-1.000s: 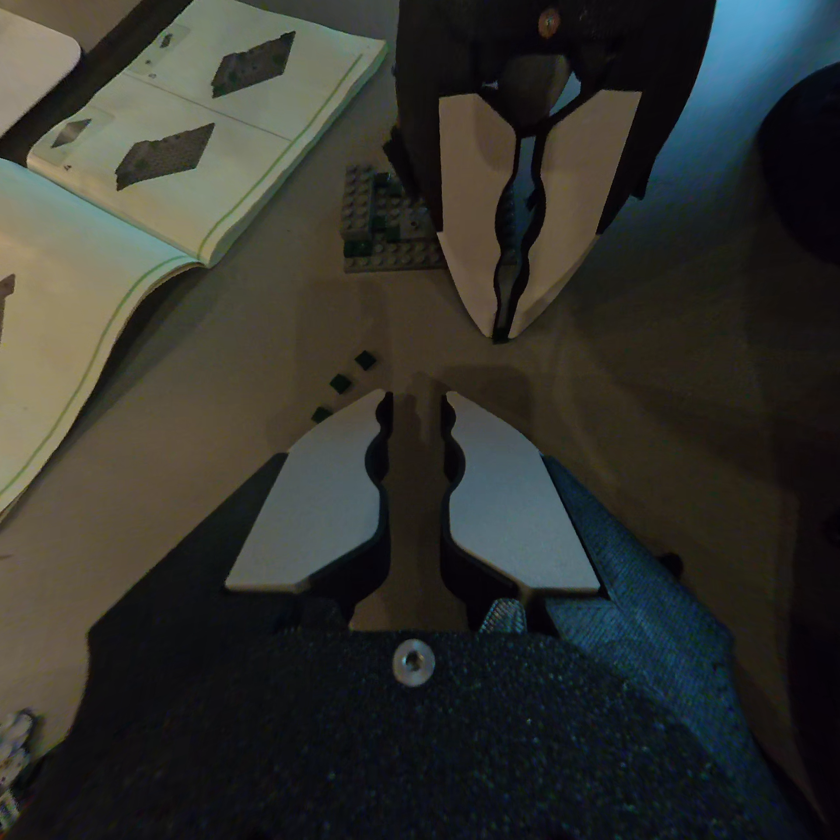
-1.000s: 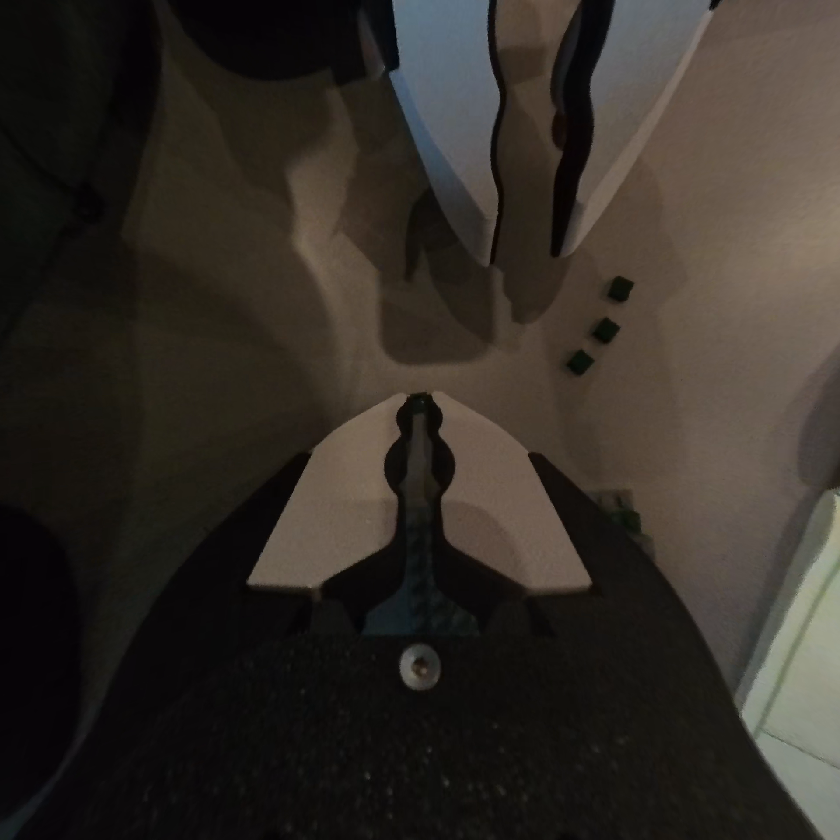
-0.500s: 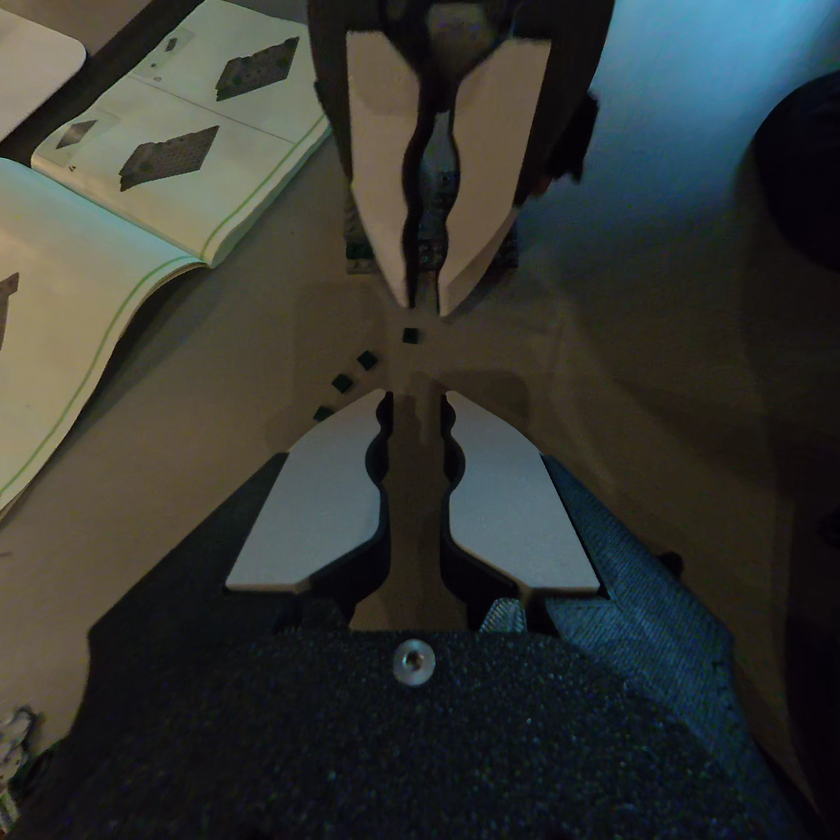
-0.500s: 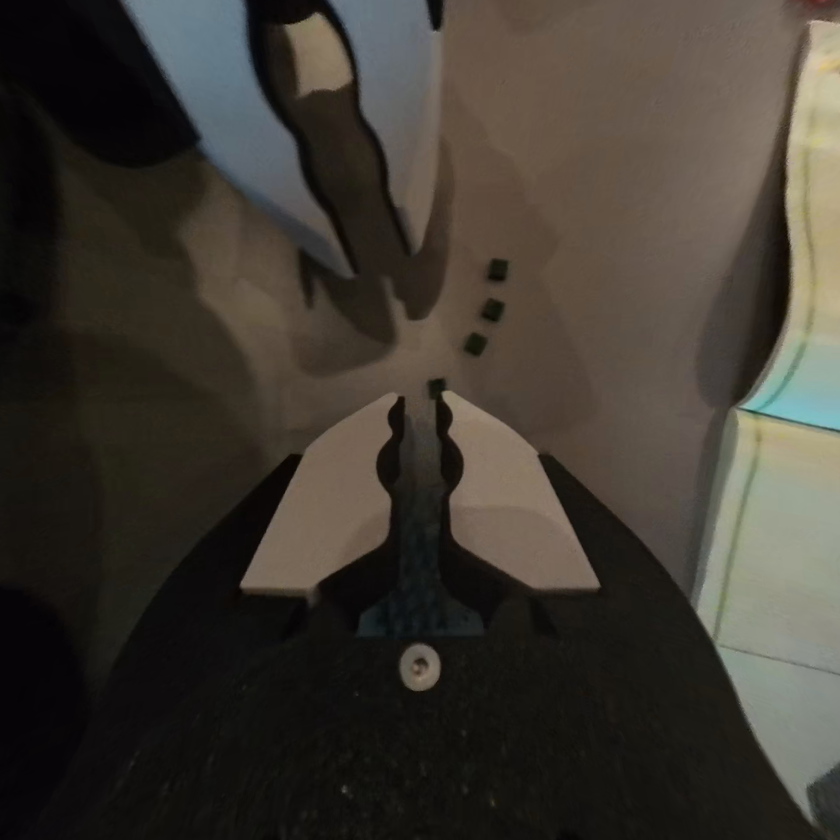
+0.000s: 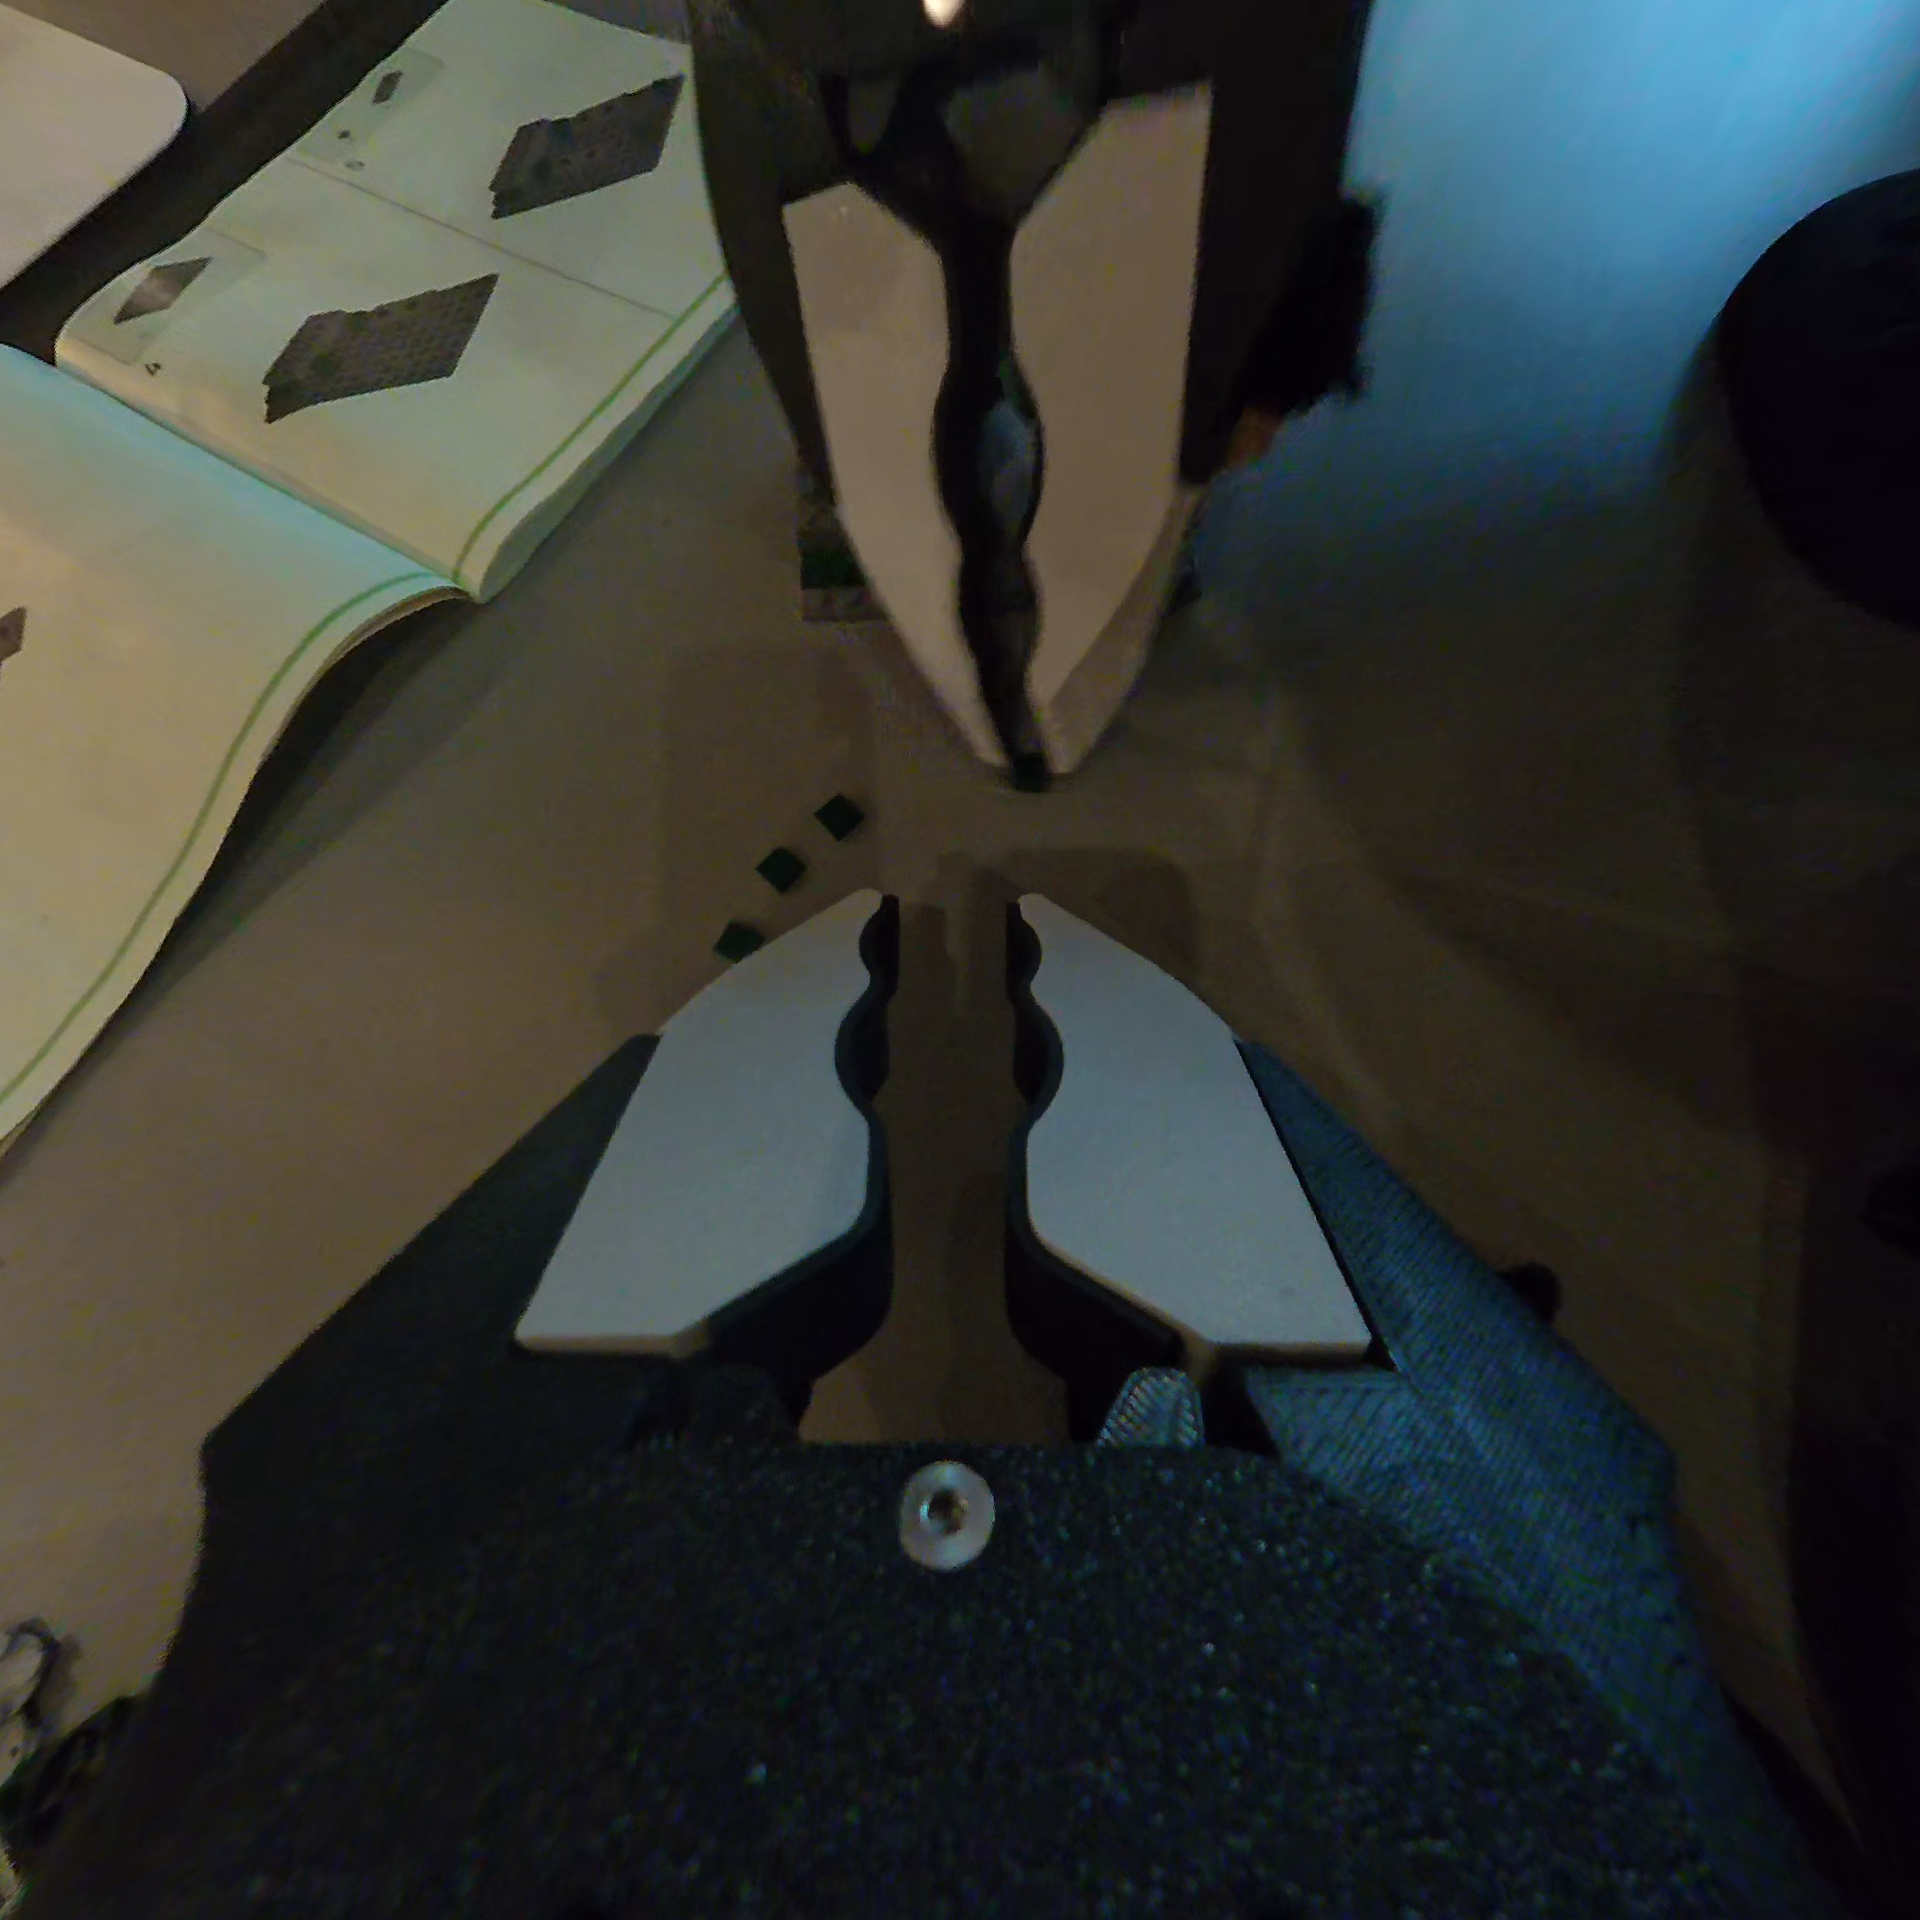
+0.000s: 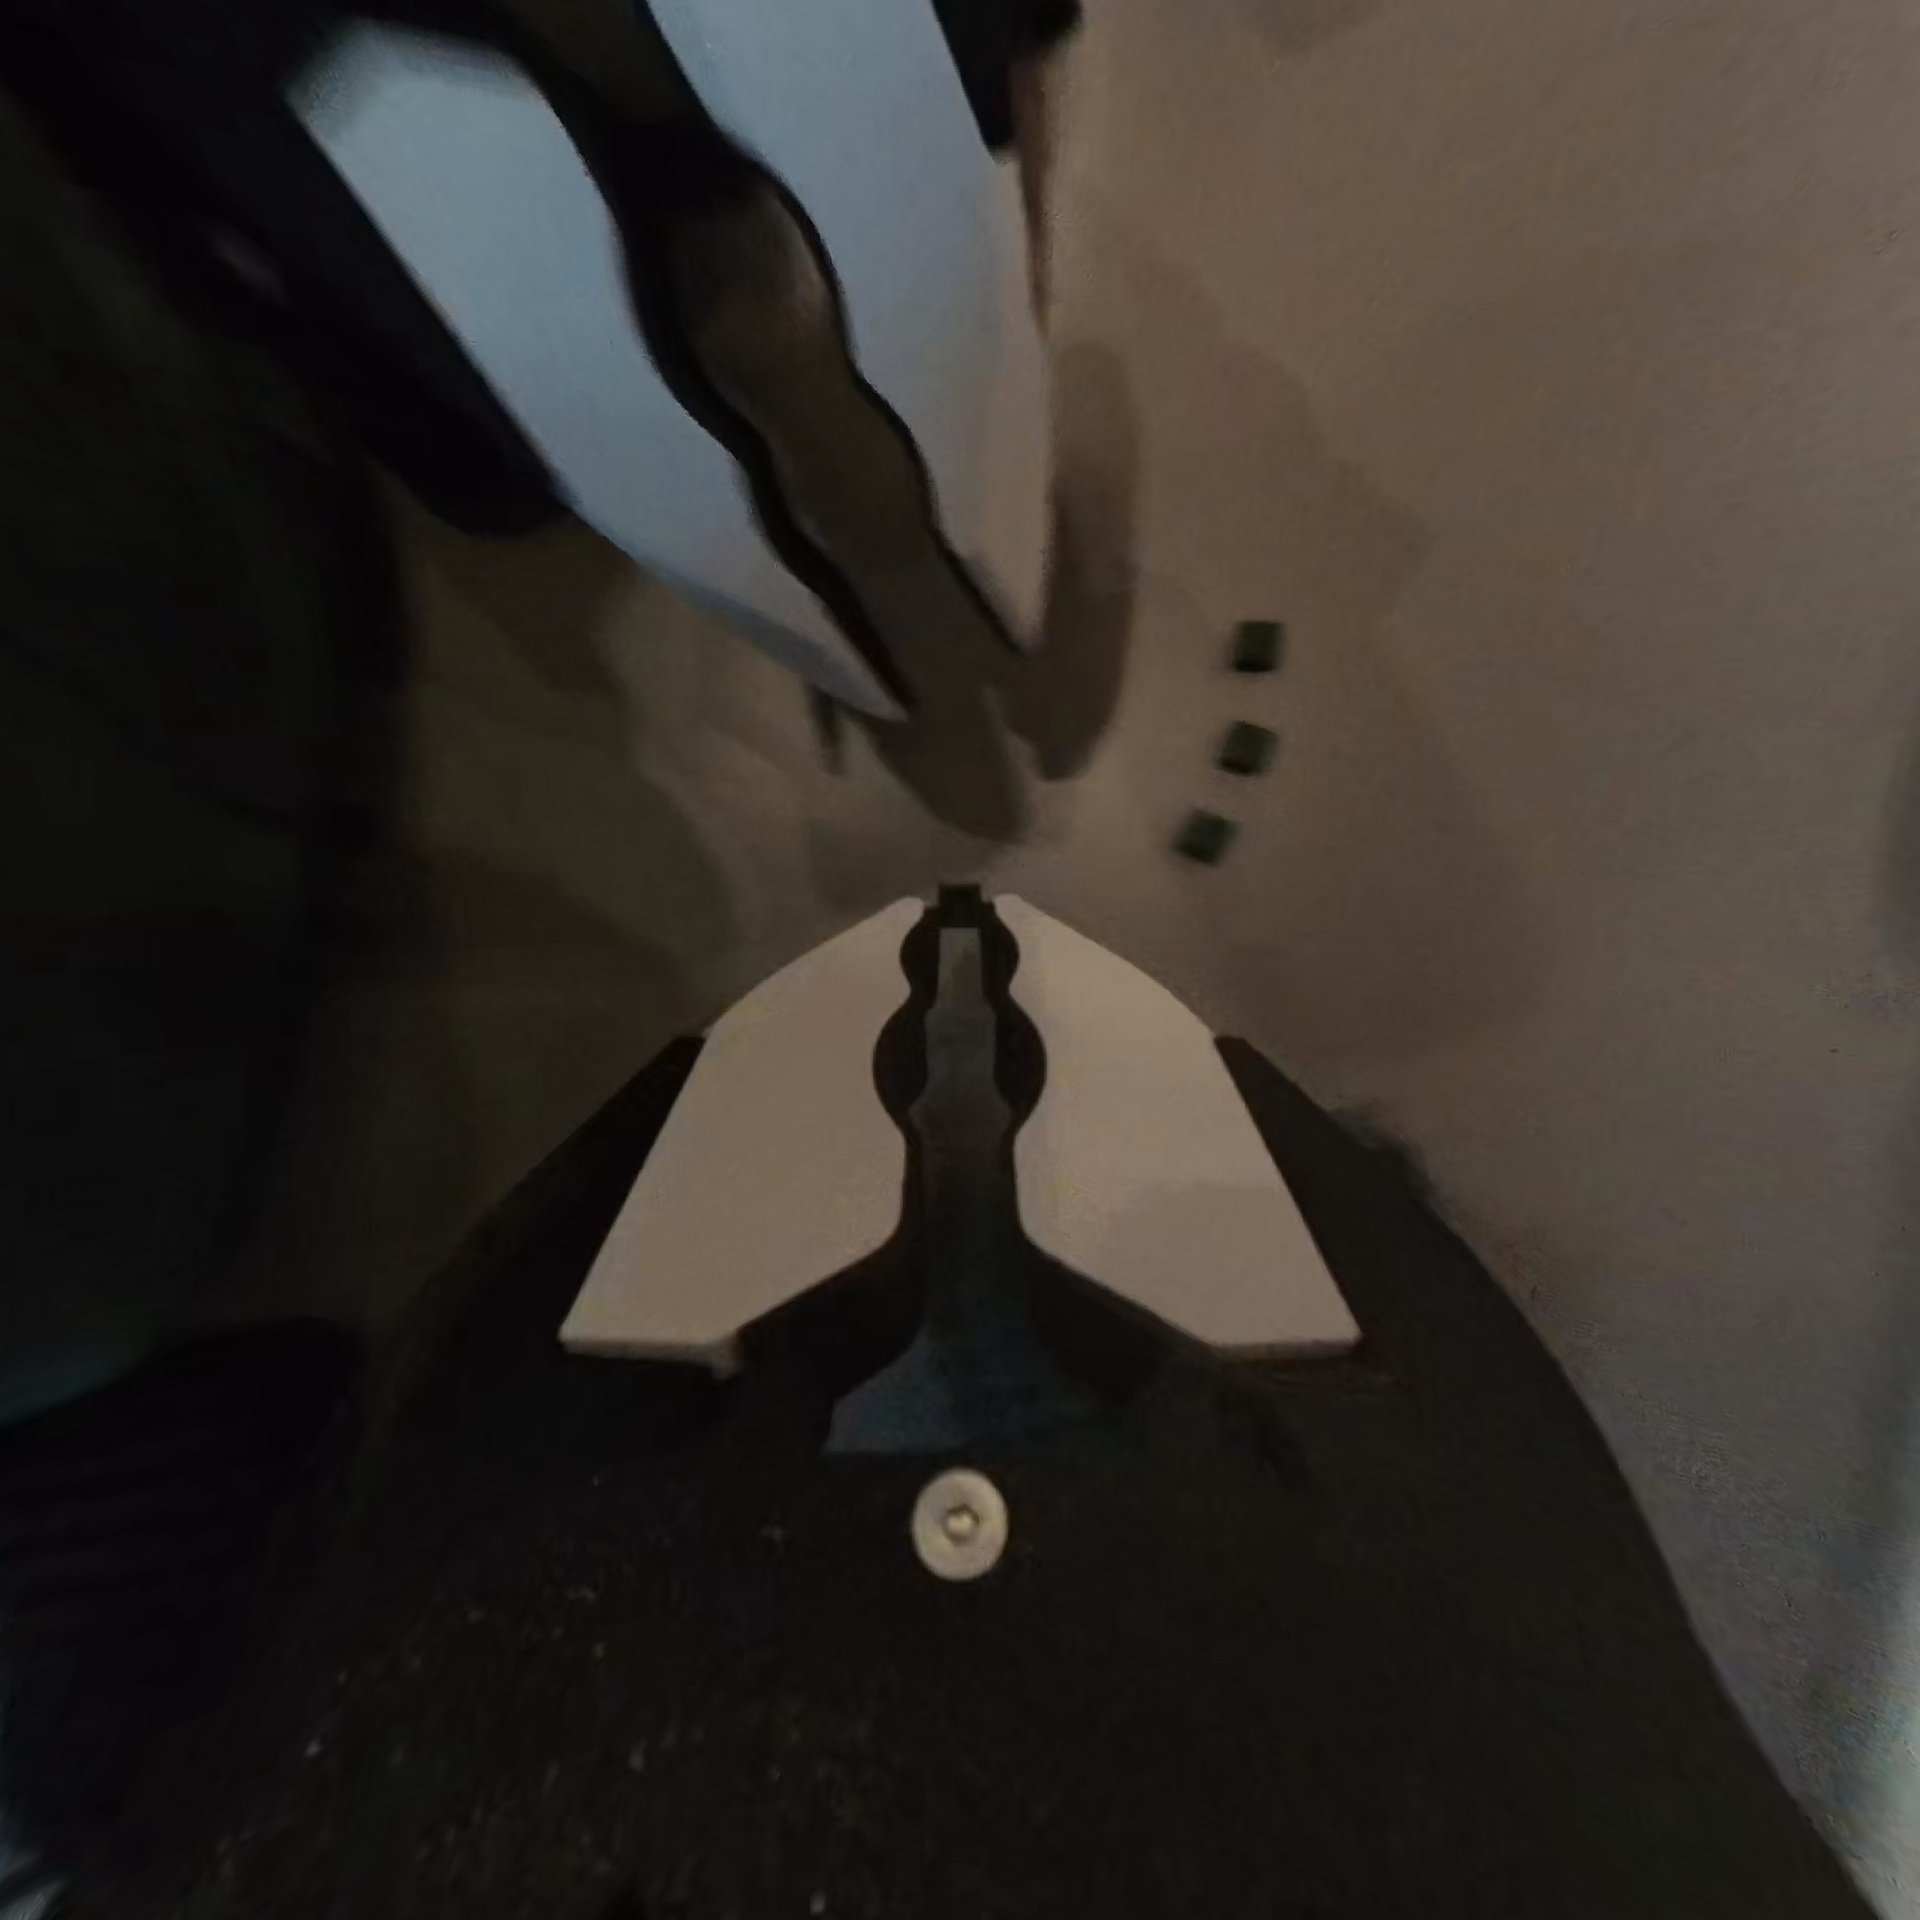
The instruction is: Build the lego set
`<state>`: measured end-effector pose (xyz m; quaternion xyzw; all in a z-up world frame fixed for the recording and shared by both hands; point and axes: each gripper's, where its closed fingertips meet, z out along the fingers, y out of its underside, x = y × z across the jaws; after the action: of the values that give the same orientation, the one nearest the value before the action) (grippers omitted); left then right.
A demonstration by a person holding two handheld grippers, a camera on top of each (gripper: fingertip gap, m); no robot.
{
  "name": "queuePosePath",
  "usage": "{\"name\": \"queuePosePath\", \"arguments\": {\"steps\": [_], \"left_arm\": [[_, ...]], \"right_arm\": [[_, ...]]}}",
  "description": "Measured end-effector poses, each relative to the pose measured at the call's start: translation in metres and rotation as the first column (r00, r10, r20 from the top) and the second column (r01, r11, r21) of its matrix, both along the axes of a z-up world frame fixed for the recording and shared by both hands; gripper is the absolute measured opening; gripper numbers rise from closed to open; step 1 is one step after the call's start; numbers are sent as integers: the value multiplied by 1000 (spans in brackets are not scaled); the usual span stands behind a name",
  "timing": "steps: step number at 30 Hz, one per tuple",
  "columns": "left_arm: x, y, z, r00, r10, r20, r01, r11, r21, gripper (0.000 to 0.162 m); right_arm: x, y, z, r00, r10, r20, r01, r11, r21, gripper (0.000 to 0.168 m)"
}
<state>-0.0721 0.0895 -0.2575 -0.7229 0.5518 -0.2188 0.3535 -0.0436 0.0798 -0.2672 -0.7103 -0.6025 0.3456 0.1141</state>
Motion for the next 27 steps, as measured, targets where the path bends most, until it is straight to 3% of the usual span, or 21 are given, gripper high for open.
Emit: {"name": "queuePosePath", "arguments": {"steps": [4,6,13,19,27], "left_arm": [[0,-1,-1,1000,-6,-3,6,1000,-1,19],[0,-1,-1,1000,-7,-4,7,1000,2,19],[1,-1,-1,1000,-8,-8,8,1000,7,19],[1,-1,-2,1000,-10,-13,10,1000,6,19],[1,-2,-3,1000,-13,-17,13,1000,4,19]], "right_arm": [[-2,-8,28,990,-111,-90,87,967,-239,12],[1,-1,36,981,-158,-113,127,962,-243,18],[13,7,35,975,-181,-126,170,981,-94,14],[24,4,4,998,-54,-13,55,967,250,12],[17,0,-12,998,-47,33,33,941,335,12]]}}
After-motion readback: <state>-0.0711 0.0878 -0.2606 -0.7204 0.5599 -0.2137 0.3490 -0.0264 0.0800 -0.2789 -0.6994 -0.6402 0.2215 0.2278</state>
